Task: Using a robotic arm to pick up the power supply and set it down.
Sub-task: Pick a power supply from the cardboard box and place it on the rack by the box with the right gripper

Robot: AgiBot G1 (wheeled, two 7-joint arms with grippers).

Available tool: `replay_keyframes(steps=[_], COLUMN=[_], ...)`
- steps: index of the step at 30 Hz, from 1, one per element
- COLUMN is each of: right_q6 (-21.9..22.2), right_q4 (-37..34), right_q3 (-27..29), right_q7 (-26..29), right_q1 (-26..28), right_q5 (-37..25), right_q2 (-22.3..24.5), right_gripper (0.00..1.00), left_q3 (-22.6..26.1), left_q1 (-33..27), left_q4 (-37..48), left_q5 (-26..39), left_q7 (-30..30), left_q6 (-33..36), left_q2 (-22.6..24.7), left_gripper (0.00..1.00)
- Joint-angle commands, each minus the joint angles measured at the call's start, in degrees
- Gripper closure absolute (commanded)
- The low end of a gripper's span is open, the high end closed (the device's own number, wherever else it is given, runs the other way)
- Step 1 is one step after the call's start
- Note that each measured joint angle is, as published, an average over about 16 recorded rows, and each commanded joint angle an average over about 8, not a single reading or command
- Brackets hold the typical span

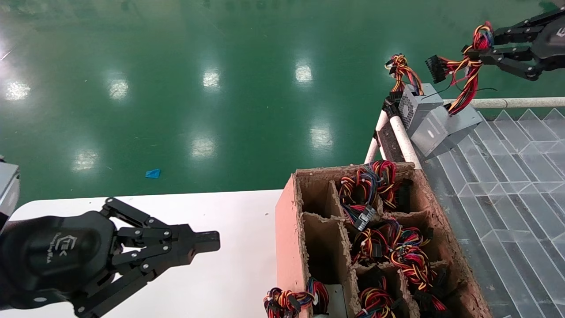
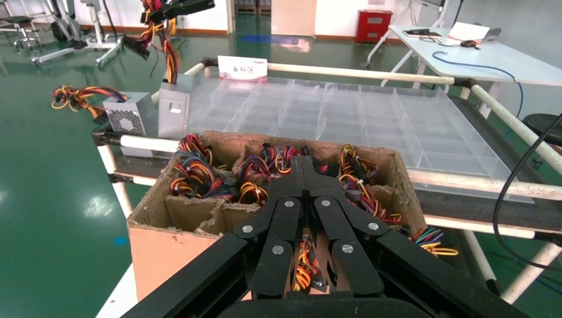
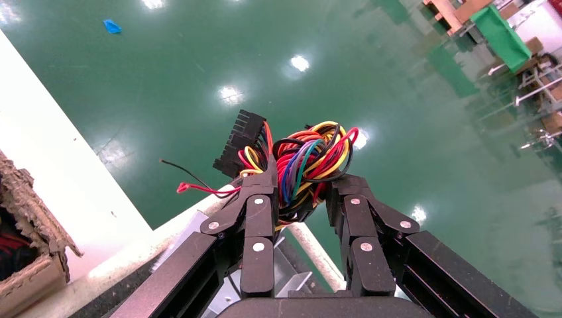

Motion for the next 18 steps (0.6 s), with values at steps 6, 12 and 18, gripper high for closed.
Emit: replay_keyframes(steps=[6, 12, 18], right_q6=[-1.57, -3.01, -3.85], right_q4=[-0.21, 0.21, 0.42], right_q3=[-0.37, -0.93, -1.86], right_q7=[-0.54, -1.13, -1.17], right_q1=[0.72, 1.78, 3.55], right_q5=[-0.51, -1.3, -2.65], right_q2=[-0.21, -0.88, -0.83], right_gripper=[1.0, 1.0, 1.0], left_q3=[0.0, 0.01, 0.01], left_q1=[0.0, 0.0, 0.0], left_q4=[0.0, 0.0, 0.0], left_q5=[0.0, 0.0, -0.01], left_q7=[0.0, 0.0, 0.0], left_q6=[0.0, 0.0, 0.0], left_q2=[0.0, 0.0, 0.0], left_gripper=[1.0, 1.0, 1.0])
